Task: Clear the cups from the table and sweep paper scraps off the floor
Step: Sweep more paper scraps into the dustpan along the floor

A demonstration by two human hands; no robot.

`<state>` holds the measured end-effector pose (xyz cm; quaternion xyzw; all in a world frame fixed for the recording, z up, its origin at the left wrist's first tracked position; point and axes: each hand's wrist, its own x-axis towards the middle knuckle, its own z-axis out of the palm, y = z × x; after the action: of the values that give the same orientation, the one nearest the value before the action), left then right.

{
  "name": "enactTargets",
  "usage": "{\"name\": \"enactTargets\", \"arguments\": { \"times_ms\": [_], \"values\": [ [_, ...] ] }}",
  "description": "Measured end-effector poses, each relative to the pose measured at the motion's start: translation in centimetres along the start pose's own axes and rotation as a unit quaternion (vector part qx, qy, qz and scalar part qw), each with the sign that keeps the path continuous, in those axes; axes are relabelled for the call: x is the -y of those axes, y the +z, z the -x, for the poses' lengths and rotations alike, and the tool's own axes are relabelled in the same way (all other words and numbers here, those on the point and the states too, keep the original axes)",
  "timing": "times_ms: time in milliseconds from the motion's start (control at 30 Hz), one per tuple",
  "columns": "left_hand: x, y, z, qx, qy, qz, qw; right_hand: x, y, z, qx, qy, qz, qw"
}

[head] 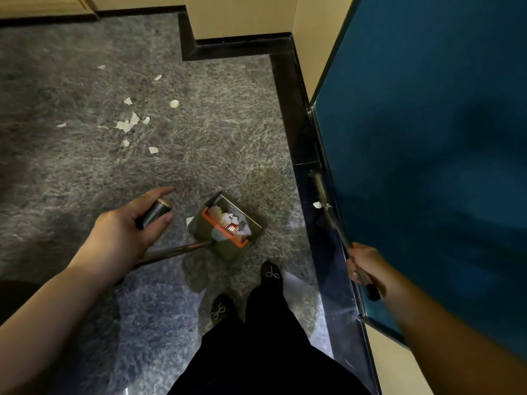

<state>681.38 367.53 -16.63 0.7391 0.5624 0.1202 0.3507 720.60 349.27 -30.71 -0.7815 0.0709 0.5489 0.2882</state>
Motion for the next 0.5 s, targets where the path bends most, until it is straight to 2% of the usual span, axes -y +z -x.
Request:
{"name": "enactTargets", "arguments": {
  "times_ms": [267,500],
  "values": [
    [-1.9,0.9,-1.7,-0.033,-0.022,0.011,0.999,4.8,0.5,-2.6,0.040,0.034,-0.001,0.999],
    [-2.9,0.1,-0.8,-0.071,-0.049,-0.001,0.996,6.1,3.9,-1.9,0.086,0.066,0.030,0.994]
  ]
}}
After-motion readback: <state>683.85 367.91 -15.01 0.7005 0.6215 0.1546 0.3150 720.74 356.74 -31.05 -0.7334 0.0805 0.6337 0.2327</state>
